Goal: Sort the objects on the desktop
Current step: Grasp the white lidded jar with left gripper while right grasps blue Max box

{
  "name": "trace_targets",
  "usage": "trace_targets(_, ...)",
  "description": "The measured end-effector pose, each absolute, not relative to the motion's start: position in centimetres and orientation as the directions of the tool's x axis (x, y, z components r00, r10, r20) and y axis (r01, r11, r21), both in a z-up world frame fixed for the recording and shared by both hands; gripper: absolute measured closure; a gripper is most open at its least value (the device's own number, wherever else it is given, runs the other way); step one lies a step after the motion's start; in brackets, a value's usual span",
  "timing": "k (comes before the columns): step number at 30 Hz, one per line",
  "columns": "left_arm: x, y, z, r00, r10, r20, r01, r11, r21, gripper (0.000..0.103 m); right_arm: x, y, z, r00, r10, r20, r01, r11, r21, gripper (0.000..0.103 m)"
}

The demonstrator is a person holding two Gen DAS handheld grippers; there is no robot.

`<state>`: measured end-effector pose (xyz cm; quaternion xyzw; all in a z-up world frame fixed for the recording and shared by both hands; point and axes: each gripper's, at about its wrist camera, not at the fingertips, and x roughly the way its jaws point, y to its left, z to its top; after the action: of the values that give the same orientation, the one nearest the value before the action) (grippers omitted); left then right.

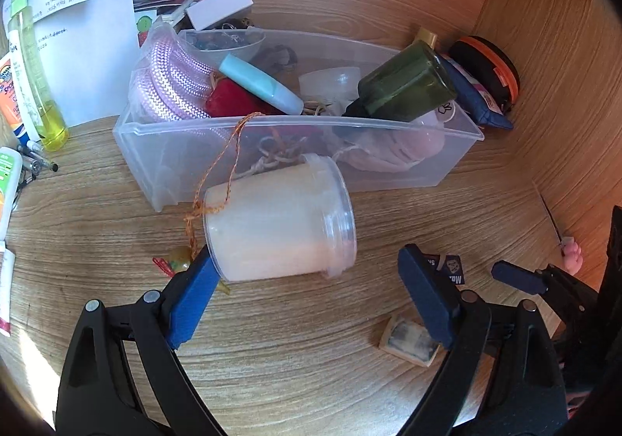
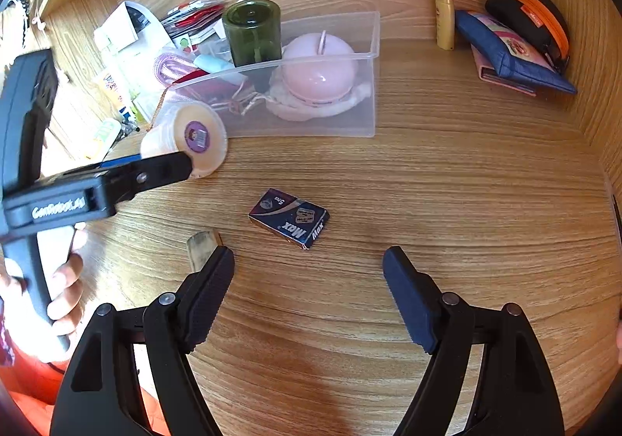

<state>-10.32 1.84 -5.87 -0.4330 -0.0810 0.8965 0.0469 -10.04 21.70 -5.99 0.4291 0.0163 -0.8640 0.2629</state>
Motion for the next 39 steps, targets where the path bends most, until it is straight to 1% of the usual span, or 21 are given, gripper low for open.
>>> trace_targets(3,-10.9,2.0,-6.0,-0.627,0.127,-0.769,-0.006,-0.987,-0.158,0.012,-10.5,21.2,-6.1,-0.495,-0.431,-0.755,0.470,-0.863,0.185,0.027)
trace_targets(5,-11.0,2.1,-6.0,-0.636,0.116,-0.763,-0.005,-0.989,-0.147,0.014,-10.7,21.0,-6.2,-0.487,-0.433,-0.758,0.469,-0.862,0.191,0.027)
trace_targets(7,-11.0,2.2,-6.0,-0.645,0.098,-0.758,-0.004,-0.992,-0.125,0.026,-10.9,20.7,-6.2,-0.493,-0.427,-0.758,0.461,-0.867,0.189,0.027)
trace_targets(9,-10.9,2.1,-6.1,-0.650,0.097,-0.754,-0.010,-0.993,-0.119,0.035,-11.0,20.2,-6.2,-0.493,-0.428,-0.757,0.461,-0.867,0.189,0.027)
trace_targets(11,-10.7,2.0,-6.2,-0.653,0.109,-0.749,-0.028,-0.992,-0.120,0.036,-11.1,19.7,-6.1,-0.495,-0.426,-0.757,0.460,-0.868,0.188,0.029)
trace_targets(12,-10.6,2.0,-6.2,-0.656,0.110,-0.747,-0.033,-0.993,-0.116,0.036,-11.1,19.3,-6.2,-0.501,-0.415,-0.759,0.459,-0.871,0.173,0.032)
trace_targets(13,-10.4,2.0,-6.2,-0.658,0.113,-0.745,-0.039,-0.992,-0.116,0.036,-11.0,19.0,-6.2,-0.509,-0.404,-0.760,0.461,-0.874,0.156,0.038)
trace_targets(18,-9.1,1.7,-5.4,-0.685,0.139,-0.716,-0.057,-0.989,-0.137,0.036,-10.6,17.7,-6.3,-0.541,-0.361,-0.760,0.469,-0.879,0.084,0.050)
trace_targets(19,-8.8,1.6,-5.2,-0.692,0.137,-0.708,-0.058,-0.989,-0.135,0.036,-10.6,17.6,-6.3,-0.546,-0.354,-0.760,0.467,-0.881,0.075,0.056)
trace_targets(20,-8.5,1.5,-5.1,-0.697,0.136,-0.704,-0.061,-0.990,-0.131,0.036,-10.7,17.5,-6.3,-0.551,-0.348,-0.759,0.462,-0.884,0.070,0.061)
trace_targets(21,-8.2,1.5,-5.0,-0.700,0.135,-0.702,-0.064,-0.990,-0.127,0.036,-10.7,17.4,-6.2,-0.552,-0.345,-0.759,0.461,-0.885,0.067,0.068)
trace_targets(22,-8.0,1.4,-5.0,-0.701,0.136,-0.700,-0.067,-0.990,-0.125,0.036,-10.8,17.4,-6.2,-0.552,-0.342,-0.760,0.462,-0.885,0.062,0.072)
trace_targets(24,-7.5,1.2,-5.0,-0.699,0.144,-0.701,-0.074,-0.989,-0.129,0.036,-11.0,17.3,-6.2,-0.549,-0.342,-0.763,0.460,-0.885,0.065,0.075)
trace_targets(33,-4.5,-0.1,-4.9,-0.686,0.179,-0.705,-0.106,-0.983,-0.147,0.036,-11.1,17.9,-5.7,-0.528,-0.361,-0.769,0.461,-0.882,0.097,0.075)
trace_targets(35,-3.8,-0.5,-5.0,-0.682,0.181,-0.709,-0.105,-0.983,-0.150,0.036,-11.1,17.7,-5.6,-0.522,-0.368,-0.769,0.474,-0.875,0.098,0.070)
trace_targets(36,-3.6,-0.7,-5.1,-0.681,0.179,-0.711,-0.098,-0.983,-0.153,0.036,-11.1,17.5,-5.5,-0.518,-0.373,-0.770,0.480,-0.872,0.098,0.066)
trace_targets(39,-2.8,-1.3,-5.5,-0.680,0.172,-0.713,-0.087,-0.984,-0.155,0.036,-11.1,16.6,-5.5,-0.520,-0.364,-0.773,0.498,-0.864,0.072,0.064)
